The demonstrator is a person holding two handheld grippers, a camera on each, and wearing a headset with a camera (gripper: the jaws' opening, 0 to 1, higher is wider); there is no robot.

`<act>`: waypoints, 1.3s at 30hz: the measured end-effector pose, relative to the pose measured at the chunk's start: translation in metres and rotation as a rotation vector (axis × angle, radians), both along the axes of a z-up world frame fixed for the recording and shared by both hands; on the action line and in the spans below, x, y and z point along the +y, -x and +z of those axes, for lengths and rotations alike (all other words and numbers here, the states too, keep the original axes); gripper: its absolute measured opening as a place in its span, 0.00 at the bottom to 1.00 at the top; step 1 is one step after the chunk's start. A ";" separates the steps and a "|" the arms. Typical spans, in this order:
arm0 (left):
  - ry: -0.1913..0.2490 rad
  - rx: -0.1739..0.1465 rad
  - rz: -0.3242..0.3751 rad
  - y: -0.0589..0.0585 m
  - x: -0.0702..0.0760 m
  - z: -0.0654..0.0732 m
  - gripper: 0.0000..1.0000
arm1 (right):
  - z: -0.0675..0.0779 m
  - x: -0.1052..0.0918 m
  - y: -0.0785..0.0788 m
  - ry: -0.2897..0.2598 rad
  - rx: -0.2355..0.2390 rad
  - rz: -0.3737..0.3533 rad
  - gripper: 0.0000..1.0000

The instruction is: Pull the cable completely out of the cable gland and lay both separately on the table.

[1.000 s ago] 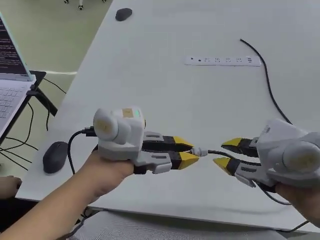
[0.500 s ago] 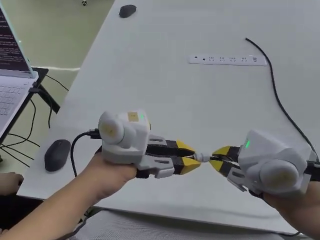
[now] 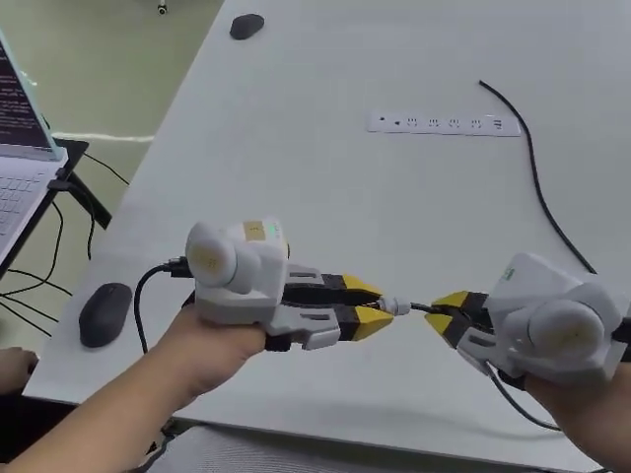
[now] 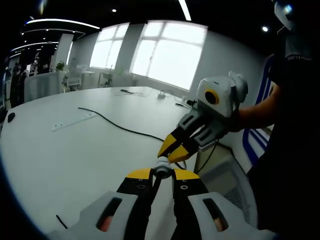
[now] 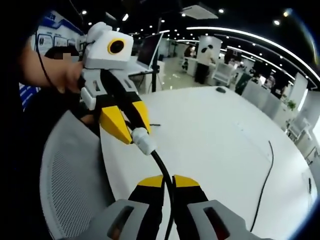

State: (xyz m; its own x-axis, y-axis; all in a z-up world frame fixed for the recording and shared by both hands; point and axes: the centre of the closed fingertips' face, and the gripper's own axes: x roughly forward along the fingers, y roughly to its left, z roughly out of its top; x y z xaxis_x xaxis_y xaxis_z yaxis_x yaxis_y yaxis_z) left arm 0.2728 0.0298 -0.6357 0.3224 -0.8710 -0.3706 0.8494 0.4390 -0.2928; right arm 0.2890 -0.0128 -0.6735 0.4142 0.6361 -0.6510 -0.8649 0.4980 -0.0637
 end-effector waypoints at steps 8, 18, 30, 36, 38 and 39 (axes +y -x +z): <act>-0.001 -0.009 -0.009 -0.005 -0.002 0.005 0.15 | -0.015 -0.020 -0.011 -0.043 0.095 -0.126 0.00; 0.008 -0.012 -0.009 -0.006 0.002 0.004 0.15 | -0.030 -0.043 -0.022 -0.107 0.195 -0.316 0.00; 0.023 -0.013 0.003 -0.005 0.009 0.007 0.15 | -0.058 -0.065 -0.024 -0.186 0.345 -0.520 0.00; 0.020 -0.008 0.001 -0.004 0.010 0.006 0.15 | -0.056 -0.059 -0.021 -0.173 0.307 -0.479 0.00; 0.022 -0.007 0.004 -0.005 0.012 0.006 0.15 | -0.053 -0.057 -0.021 -0.184 0.279 -0.450 0.00; 0.022 -0.005 0.006 -0.005 0.013 0.006 0.15 | -0.052 -0.057 -0.021 -0.185 0.272 -0.452 0.01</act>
State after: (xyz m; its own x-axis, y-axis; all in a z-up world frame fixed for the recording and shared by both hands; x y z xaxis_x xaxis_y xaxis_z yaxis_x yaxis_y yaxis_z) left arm 0.2781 0.0425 -0.6299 0.3291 -0.8772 -0.3494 0.8486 0.4371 -0.2981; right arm 0.3098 -0.0701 -0.7256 0.5051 0.5478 -0.6670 -0.5359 0.8048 0.2551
